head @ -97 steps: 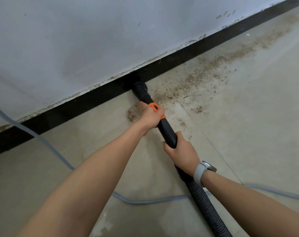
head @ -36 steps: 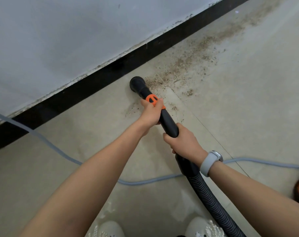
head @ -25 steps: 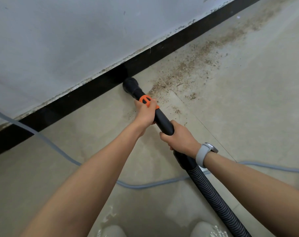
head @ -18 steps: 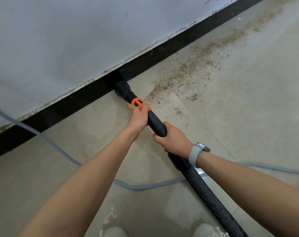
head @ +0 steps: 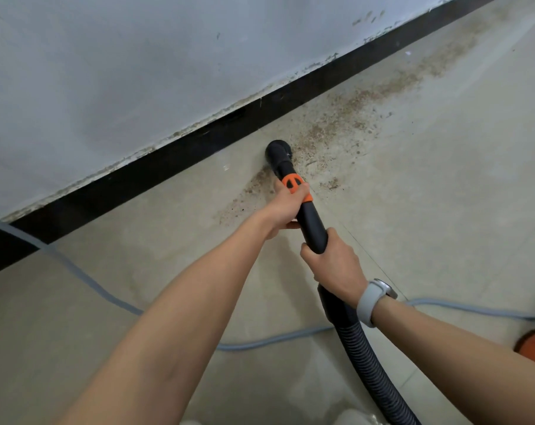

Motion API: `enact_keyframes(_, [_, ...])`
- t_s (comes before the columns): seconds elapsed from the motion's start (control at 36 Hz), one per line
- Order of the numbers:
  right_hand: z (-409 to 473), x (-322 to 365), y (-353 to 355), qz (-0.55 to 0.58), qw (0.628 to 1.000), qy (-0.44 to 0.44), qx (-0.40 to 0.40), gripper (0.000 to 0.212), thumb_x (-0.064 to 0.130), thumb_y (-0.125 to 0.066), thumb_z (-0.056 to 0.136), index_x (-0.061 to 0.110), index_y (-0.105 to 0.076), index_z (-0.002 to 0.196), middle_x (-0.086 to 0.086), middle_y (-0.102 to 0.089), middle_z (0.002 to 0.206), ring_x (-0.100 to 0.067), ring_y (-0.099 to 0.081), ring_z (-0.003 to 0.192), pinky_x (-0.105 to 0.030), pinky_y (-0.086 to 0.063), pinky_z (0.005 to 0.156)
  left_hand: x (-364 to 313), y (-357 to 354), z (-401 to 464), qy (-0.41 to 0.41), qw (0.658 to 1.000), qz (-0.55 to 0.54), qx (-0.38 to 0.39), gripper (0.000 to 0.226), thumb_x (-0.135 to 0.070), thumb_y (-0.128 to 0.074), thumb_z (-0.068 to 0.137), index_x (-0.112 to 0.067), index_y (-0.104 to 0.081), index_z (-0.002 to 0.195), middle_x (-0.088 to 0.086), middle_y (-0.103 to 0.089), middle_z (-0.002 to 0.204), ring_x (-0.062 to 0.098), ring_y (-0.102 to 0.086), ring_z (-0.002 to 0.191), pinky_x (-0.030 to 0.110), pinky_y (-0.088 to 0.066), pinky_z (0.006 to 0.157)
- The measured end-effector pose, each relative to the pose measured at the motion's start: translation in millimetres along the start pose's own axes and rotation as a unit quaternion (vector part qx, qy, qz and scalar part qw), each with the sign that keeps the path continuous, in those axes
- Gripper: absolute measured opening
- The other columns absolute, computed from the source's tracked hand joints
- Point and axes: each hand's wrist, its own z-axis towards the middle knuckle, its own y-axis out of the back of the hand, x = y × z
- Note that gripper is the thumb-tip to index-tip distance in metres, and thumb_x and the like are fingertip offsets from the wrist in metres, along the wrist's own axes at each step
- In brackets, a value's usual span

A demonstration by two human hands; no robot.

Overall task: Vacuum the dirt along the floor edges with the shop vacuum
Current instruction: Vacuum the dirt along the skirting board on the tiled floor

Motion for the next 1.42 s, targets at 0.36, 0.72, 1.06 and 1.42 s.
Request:
enact_keyframes(0.36, [-20.6, 2.7, -8.6, 0.085, 0.981, 0.051, 0.165, 0.018, 0.026, -0.061, 0.086, 0.021, -0.044, 0.086, -0.002, -0.06, 0.066, -0.017, -0.06, 0.049, -0.03, -0.052, 0.054, 34.6, 21.7, -42.4, -0.029, 0.993, -0.037, -0.111, 0.08, -0.036, -0.045, 0.1, -0.018, 0.015, 0.15, 0.006, -0.048, 0.131, 0.022, -0.058, 0.104, 0.035, -0.054, 0.077])
enact_keyframes(0.72, [-64.1, 22.7, -48.8, -0.1, 0.971, 0.131, 0.175, 0.027, 0.033, -0.058, 0.088, 0.014, -0.043, 0.1, -0.006, -0.061, 0.088, -0.031, -0.062, 0.084, -0.036, -0.047, 0.069, 96.9, 51.1, -101.3, -0.053, 0.968, -0.107, -0.223, 0.067, -0.026, -0.038, 0.102, -0.024, 0.008, 0.151, 0.003, -0.05, 0.118, 0.019, -0.056, 0.102, 0.045, -0.046, 0.101])
enact_keyframes(1.06, [-57.9, 33.9, -61.3, -0.124, 0.971, 0.169, 0.111, 0.028, 0.038, -0.054, 0.091, 0.016, -0.037, 0.094, -0.004, -0.056, 0.078, -0.033, -0.061, 0.077, -0.034, -0.036, 0.059, 101.7, 61.9, -97.6, -0.031, 0.965, -0.125, -0.229, 0.04, -0.023, -0.054, 0.096, -0.007, -0.038, 0.129, 0.002, -0.057, 0.099, 0.014, -0.06, 0.089, 0.038, -0.053, 0.087])
enact_keyframes(1.42, [-74.5, -10.3, -49.3, -0.14, 0.967, 0.15, 0.154, 0.035, 0.049, -0.055, 0.09, 0.021, -0.035, 0.096, 0.001, -0.053, 0.078, -0.027, -0.054, 0.072, -0.032, -0.035, 0.061, 115.3, 60.8, -92.4, -0.018, 0.964, -0.092, -0.248, 0.04, -0.03, -0.053, 0.096, -0.002, -0.04, 0.122, 0.003, -0.055, 0.097, 0.015, -0.058, 0.089, 0.04, -0.053, 0.089])
